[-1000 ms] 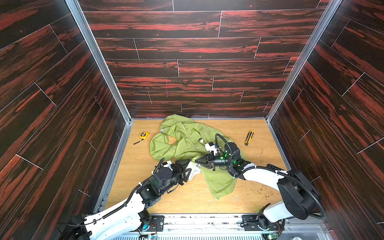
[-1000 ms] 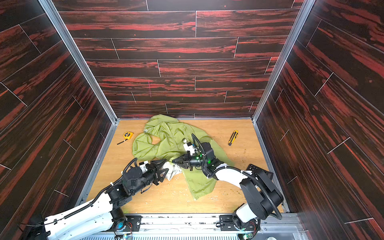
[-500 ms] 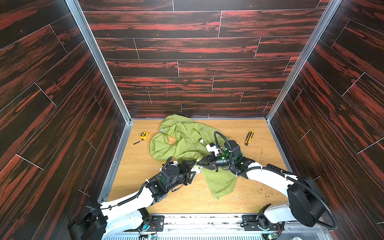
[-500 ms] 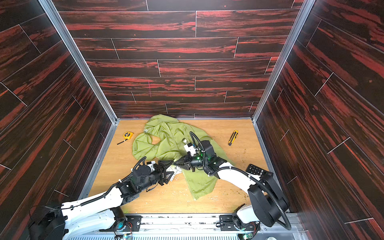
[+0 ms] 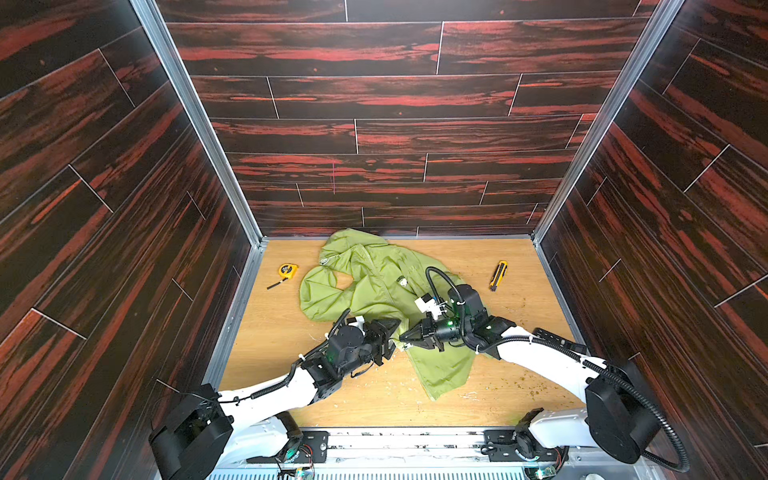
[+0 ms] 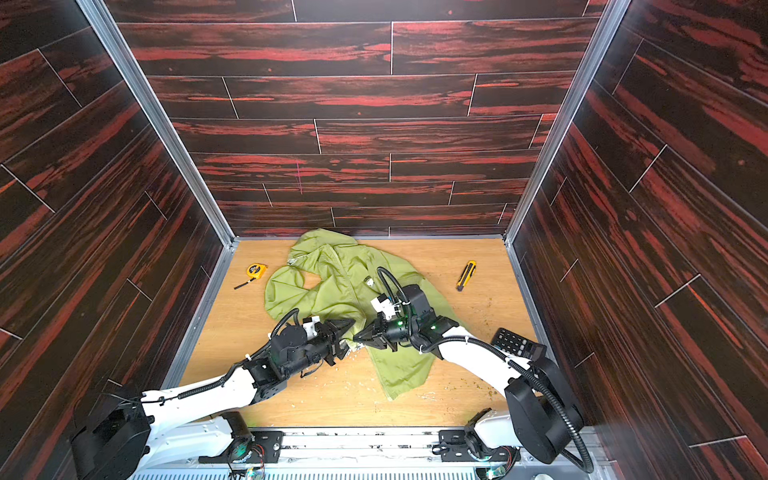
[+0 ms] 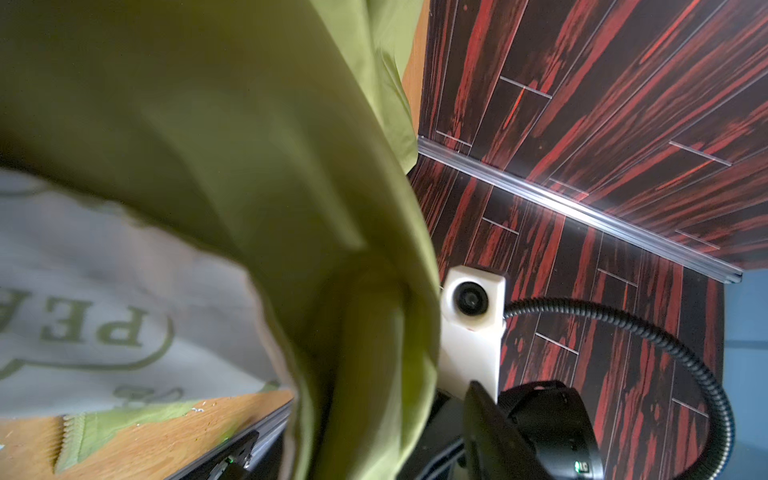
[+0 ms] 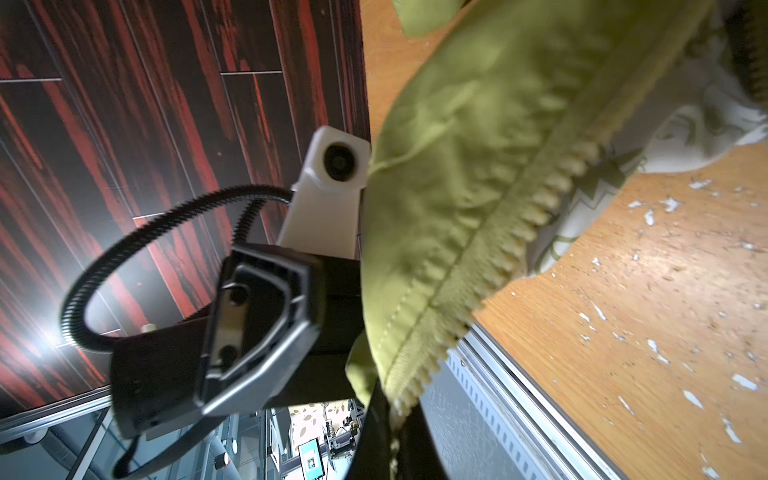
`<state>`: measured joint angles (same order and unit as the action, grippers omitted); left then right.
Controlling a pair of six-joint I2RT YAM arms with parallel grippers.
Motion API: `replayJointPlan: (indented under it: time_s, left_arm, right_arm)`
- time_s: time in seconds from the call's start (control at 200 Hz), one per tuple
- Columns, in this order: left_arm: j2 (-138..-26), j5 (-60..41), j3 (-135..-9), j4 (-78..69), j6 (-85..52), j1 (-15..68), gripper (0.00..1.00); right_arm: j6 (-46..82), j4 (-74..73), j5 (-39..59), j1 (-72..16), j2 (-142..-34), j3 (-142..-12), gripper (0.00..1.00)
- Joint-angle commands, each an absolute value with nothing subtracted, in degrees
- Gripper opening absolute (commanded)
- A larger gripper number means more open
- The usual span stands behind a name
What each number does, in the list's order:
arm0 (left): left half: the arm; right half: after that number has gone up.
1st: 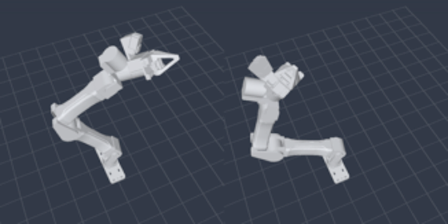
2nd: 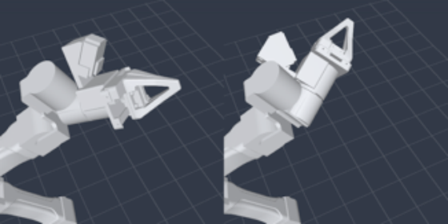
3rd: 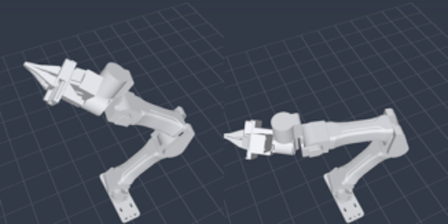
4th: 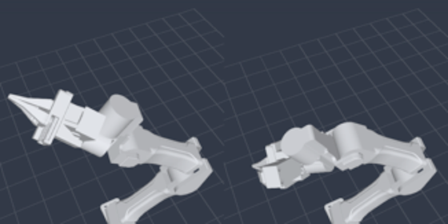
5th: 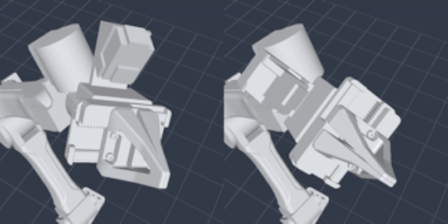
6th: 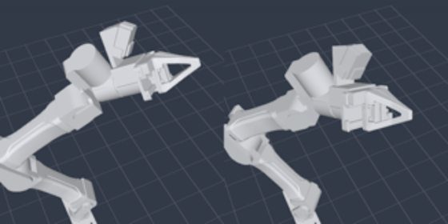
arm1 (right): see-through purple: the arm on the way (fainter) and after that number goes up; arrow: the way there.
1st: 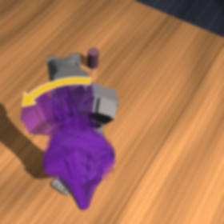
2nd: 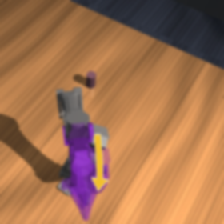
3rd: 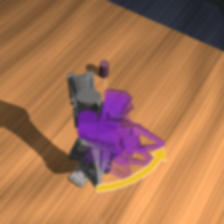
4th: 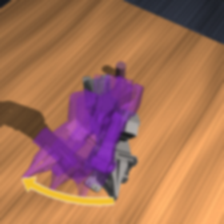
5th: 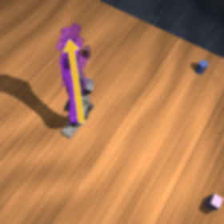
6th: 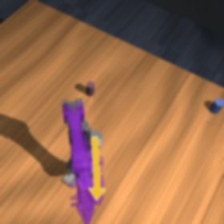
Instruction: Zip up the jacket
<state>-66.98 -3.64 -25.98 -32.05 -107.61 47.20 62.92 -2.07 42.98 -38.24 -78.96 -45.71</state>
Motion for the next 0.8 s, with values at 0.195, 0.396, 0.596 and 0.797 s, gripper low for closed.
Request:
replayJointPlan:
  time_s: [0.195, 0.396, 0.596, 0.797]
  left_arm:
    - [-68.0, -8.1, -28.1, -35.2, -107.0, 47.2, 0.33]
    - [-65.3, -7.8, -26.5, -32.4, -105.9, 47.2, 0.38]
    - [-64.6, -7.6, -25.4, -32.0, -105.8, 47.2, 0.22]
    - [-64.9, -7.5, -24.7, -32.6, -106.4, 47.2, 0.04]
  right_arm:
    - [58.6, 4.9, 41.8, -38.2, -77.7, -48.6, 0.0]
    - [59.3, 5.0, 41.0, -37.9, -77.3, -48.4, 0.0]
    - [59.5, 5.1, 41.1, -37.8, -77.0, -48.6, 0.0]
    - [60.6, 4.4, 41.2, -37.3, -76.0, -47.9, 0.0]
